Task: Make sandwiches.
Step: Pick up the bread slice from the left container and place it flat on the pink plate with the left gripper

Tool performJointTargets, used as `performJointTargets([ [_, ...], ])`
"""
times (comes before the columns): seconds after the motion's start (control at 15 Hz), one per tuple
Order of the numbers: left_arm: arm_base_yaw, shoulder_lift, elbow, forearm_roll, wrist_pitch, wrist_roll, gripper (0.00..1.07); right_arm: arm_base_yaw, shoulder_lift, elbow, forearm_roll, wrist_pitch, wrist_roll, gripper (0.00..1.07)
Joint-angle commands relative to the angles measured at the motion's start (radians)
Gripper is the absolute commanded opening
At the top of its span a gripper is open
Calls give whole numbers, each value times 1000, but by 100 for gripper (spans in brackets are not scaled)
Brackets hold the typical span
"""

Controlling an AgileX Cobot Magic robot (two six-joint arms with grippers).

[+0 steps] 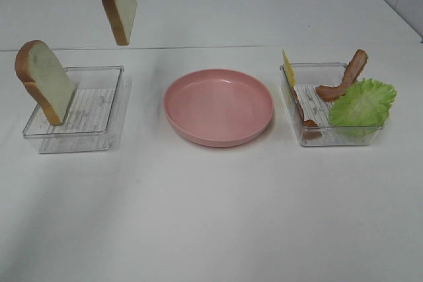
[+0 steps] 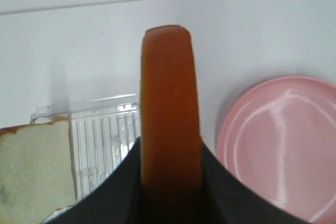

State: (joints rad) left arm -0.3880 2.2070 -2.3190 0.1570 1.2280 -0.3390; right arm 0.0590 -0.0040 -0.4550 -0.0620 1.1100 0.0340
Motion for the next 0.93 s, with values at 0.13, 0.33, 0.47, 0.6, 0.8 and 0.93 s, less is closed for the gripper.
performJointTargets([
  [0.13, -40, -20, -25, -112, 45, 34, 0, -6, -30, 2, 0, -10, -11, 99],
  [0.33, -42, 35, -24, -427, -11, 119, 0, -6, -30, 2, 0, -10, -11, 99],
  [0.47, -42, 76, -24, -532, -27, 155, 0, -6, -30, 2, 0, -10, -11, 99],
  [0.6, -42, 177, -24, -650, -34, 160, 0, -6, -30, 2, 0, -10, -11, 99],
  [0.8, -42, 247, -24, -707, -45, 199, 0, -6, -30, 2, 0, -10, -11, 99],
  [0.93, -42, 298, -24, -738, -84, 202, 0, -6, -30, 2, 0, -10, -11, 99],
])
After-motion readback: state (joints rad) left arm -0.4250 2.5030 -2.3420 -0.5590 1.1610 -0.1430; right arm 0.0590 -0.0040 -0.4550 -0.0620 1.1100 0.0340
